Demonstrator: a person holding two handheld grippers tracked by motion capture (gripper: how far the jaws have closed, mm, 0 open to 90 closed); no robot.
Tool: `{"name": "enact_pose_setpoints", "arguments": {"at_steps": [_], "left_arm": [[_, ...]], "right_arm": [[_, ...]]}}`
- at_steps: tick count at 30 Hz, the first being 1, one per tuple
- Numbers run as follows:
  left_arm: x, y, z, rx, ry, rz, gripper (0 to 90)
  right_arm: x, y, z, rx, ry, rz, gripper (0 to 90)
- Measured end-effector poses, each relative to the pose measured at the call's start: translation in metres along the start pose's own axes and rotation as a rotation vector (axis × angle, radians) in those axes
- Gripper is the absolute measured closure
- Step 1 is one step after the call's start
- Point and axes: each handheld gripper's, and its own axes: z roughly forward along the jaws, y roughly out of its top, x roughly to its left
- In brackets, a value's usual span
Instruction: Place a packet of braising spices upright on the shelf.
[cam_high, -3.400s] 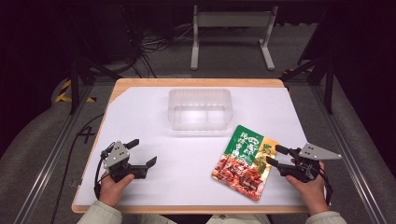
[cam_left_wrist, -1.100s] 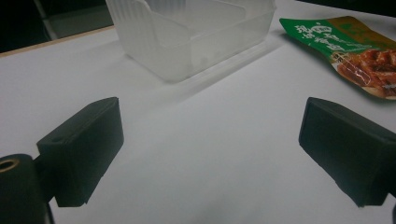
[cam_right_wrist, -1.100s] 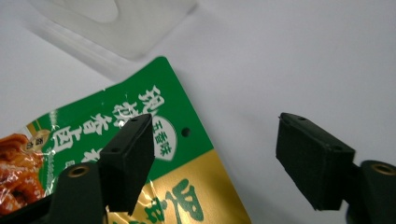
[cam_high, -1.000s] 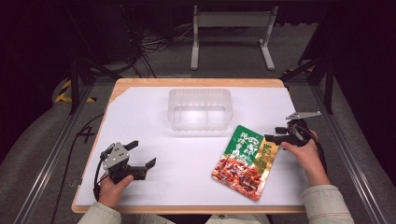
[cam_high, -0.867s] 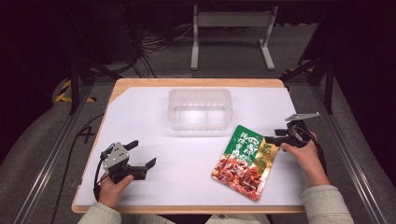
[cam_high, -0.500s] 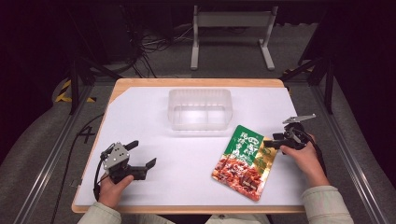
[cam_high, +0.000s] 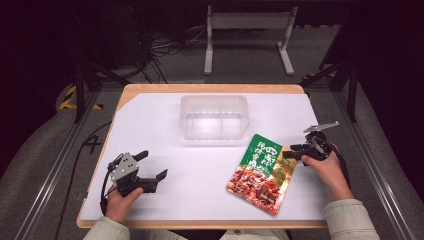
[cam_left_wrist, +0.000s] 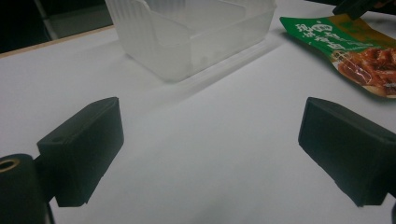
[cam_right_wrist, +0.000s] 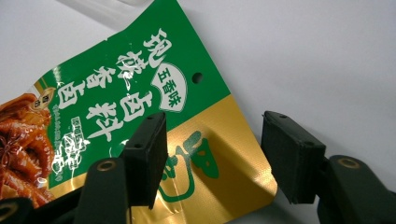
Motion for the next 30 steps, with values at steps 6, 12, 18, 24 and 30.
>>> {"name": "enact_pose_setpoints", "arguments": {"at_steps": [6, 12, 18, 24, 30], "left_arm": [[0.000, 0.000, 0.000, 0.001, 0.001, -0.001, 7.5], [0.000, 0.000, 0.000, 0.000, -0.001, -0.002, 7.6], [0.000, 0.000, 0.000, 0.002, -0.002, 0.000, 7.6], [0.000, 0.000, 0.000, 0.002, 0.000, 0.000, 7.6], [0.000, 0.000, 0.000, 0.002, -0.002, 0.001, 7.6]], "right_arm": [[0.003, 0.001, -0.008, -0.026, 0.026, -0.006, 48.0], [0.010, 0.002, -0.013, -0.029, 0.060, -0.036, 54.8], [0.019, 0.001, -0.009, 0.032, 0.097, -0.093, 63.7], [0.020, 0.000, -0.004, 0.054, 0.058, -0.111, 69.4], [0.018, -0.003, 0.003, 0.061, 0.004, -0.113, 79.6]]}}
